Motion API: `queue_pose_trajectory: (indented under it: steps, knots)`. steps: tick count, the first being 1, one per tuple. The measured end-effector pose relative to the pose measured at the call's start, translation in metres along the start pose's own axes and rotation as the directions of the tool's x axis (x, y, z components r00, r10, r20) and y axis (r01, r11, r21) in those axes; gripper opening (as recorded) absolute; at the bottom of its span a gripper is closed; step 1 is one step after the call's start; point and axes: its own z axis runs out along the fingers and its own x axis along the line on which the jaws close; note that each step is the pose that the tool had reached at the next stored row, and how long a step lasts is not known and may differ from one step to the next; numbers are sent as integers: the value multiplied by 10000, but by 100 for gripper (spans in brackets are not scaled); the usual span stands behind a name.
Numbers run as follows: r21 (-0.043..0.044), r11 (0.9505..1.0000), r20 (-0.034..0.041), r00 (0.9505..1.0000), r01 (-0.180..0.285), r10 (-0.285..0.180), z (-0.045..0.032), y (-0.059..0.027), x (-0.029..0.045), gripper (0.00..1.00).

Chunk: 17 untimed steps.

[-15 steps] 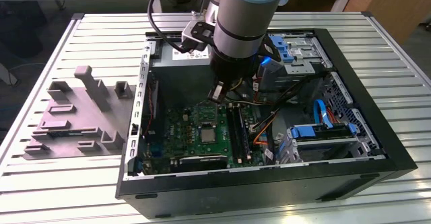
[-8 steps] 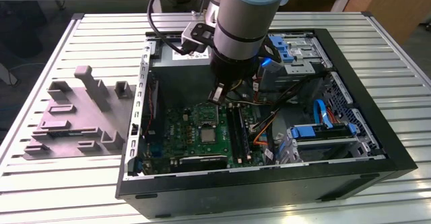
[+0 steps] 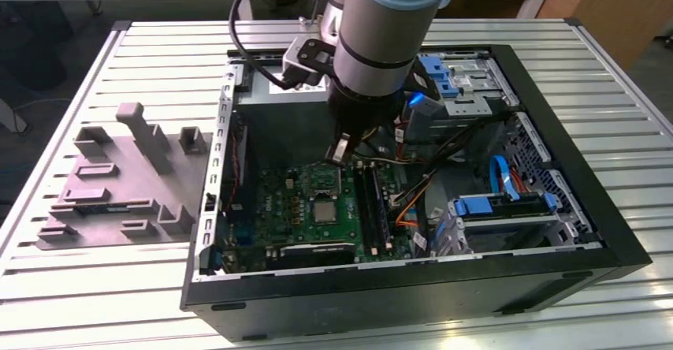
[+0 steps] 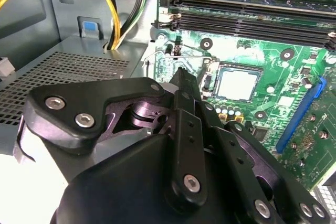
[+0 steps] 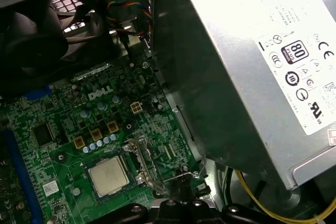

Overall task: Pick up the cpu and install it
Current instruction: 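Close the cpu cover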

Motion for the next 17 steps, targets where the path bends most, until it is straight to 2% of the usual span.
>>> queue_pose_trajectory:
  steps: [15,17]
  knots:
    - [3,10000,-13,10000,19,-19,-2,-6,17,11]
    - [15,10000,-37,10000,16,-16,-3,-7,18,11]
